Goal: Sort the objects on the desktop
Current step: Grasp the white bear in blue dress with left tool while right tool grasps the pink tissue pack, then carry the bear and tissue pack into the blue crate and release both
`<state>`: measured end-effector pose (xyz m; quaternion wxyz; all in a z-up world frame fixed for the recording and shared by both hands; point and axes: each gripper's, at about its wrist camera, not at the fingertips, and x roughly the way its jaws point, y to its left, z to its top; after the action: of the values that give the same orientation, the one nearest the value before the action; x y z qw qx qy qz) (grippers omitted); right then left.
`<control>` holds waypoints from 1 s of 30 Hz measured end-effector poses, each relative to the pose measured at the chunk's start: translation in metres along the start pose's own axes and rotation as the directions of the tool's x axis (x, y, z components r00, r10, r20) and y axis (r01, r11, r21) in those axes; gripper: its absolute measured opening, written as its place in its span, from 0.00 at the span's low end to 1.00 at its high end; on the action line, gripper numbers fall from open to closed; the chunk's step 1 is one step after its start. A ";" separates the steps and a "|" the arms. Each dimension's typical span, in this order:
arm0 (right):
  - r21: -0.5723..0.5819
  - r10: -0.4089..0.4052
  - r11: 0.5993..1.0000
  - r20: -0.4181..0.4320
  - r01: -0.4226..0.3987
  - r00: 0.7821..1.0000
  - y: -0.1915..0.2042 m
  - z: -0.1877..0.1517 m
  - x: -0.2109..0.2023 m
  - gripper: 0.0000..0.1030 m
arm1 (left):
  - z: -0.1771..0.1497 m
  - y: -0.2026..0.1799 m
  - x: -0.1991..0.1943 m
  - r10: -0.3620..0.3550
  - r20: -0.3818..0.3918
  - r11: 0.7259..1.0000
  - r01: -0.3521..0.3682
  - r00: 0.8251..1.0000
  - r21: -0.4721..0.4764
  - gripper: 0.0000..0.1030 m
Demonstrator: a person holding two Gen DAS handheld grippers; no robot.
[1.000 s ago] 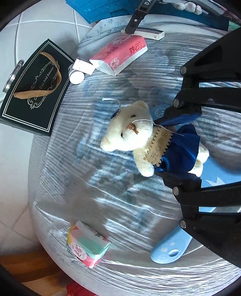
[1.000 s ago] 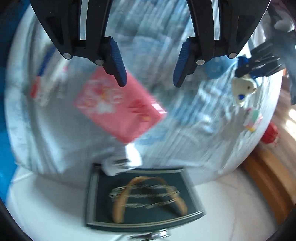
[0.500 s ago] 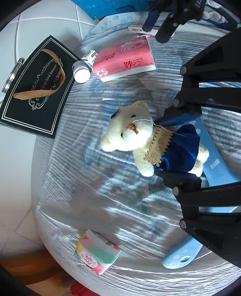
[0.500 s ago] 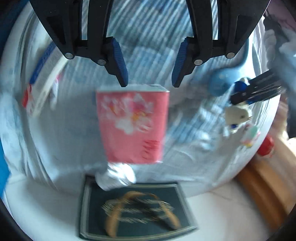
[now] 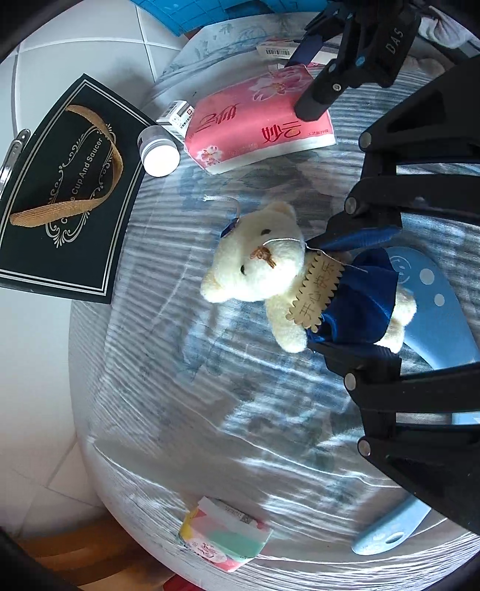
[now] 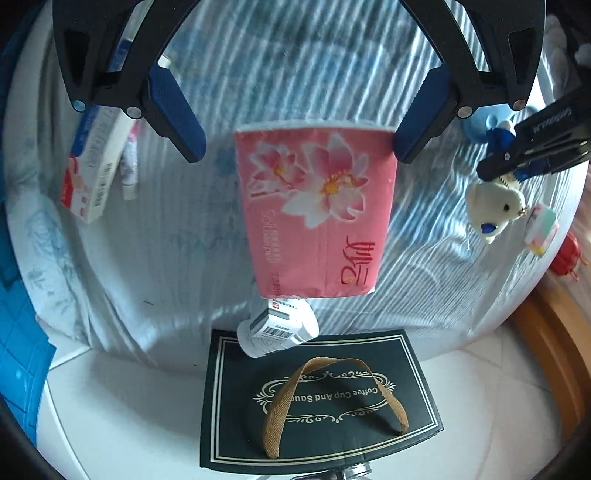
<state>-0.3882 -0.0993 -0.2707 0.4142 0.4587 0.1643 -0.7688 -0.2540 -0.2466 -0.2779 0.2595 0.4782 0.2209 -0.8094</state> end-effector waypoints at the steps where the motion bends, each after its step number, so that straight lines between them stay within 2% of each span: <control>1: -0.001 -0.005 1.000 0.006 0.005 1.000 0.003 -0.001 0.005 1.00 | 0.000 -0.003 0.001 0.009 0.005 1.000 -0.009 1.000 0.010 0.41; 3: -0.018 -0.038 0.999 0.019 0.038 0.999 0.009 -0.004 0.015 1.00 | -0.002 -0.007 0.003 0.011 0.004 1.000 -0.011 1.000 0.020 0.41; 6: -0.036 -0.054 0.998 -0.007 0.054 0.999 0.012 -0.013 0.024 1.00 | -0.004 -0.010 -0.002 0.008 0.019 0.999 -0.008 1.000 0.031 0.41; 7: -0.035 -0.060 0.998 0.010 0.060 0.998 0.012 -0.016 0.020 0.88 | -0.005 -0.011 -0.007 0.005 0.030 0.999 -0.006 1.000 0.033 0.41; 8: -0.035 -0.064 0.997 0.023 0.065 0.998 0.013 -0.017 0.015 0.87 | -0.006 -0.013 -0.012 -0.001 0.039 0.999 0.000 0.999 0.033 0.41; 12: -0.037 -0.078 0.996 0.095 0.082 0.992 0.017 -0.015 -0.021 0.86 | -0.006 -0.021 -0.044 -0.026 0.092 0.999 0.022 0.995 0.042 0.41; 16: -0.035 -0.069 0.996 0.189 0.077 0.980 0.022 -0.014 -0.074 0.85 | -0.010 -0.031 -0.090 -0.063 0.165 0.997 0.053 0.984 0.063 0.40; 21: -0.038 -0.076 0.995 0.317 0.093 0.945 0.030 -0.021 -0.155 0.85 | -0.021 -0.047 -0.157 -0.114 0.270 0.991 0.088 0.956 0.105 0.41; 24: -0.026 -0.088 0.994 0.397 0.107 0.914 0.034 -0.030 -0.211 0.85 | -0.031 -0.060 -0.196 -0.143 0.327 0.985 0.102 0.934 0.138 0.41; 30: 0.023 -0.139 0.989 0.496 0.147 0.857 0.031 -0.060 -0.304 0.85 | -0.054 -0.098 -0.261 -0.216 0.404 0.965 0.130 0.889 0.228 0.41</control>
<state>-0.2581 0.0680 -0.0429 0.3879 0.2293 0.0922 -0.8880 -0.1740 -0.0839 -0.0596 0.1800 0.2915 0.1207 -0.9317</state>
